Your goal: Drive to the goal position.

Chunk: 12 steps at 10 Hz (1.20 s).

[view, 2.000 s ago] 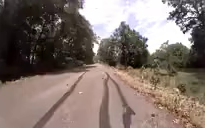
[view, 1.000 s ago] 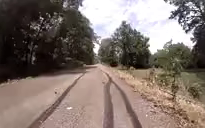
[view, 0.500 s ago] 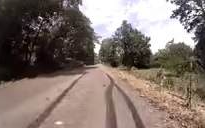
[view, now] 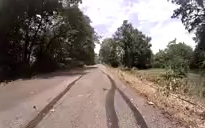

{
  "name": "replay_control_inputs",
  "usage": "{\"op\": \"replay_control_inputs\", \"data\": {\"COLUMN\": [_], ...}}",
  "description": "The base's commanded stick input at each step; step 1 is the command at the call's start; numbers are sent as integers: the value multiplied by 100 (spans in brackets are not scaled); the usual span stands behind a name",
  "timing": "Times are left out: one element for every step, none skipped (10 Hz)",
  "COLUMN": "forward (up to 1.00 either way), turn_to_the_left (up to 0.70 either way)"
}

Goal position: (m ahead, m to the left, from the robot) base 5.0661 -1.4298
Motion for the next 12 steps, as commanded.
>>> {"op": "replay_control_inputs", "data": {"forward": [70, 70, 70, 70, 70, 70, 70, 70, 70, 70, 70, 70], "turn_to_the_left": [0, 17, 18, 0, 0, 0, 0, 0, 0, 0, 0, 0]}}
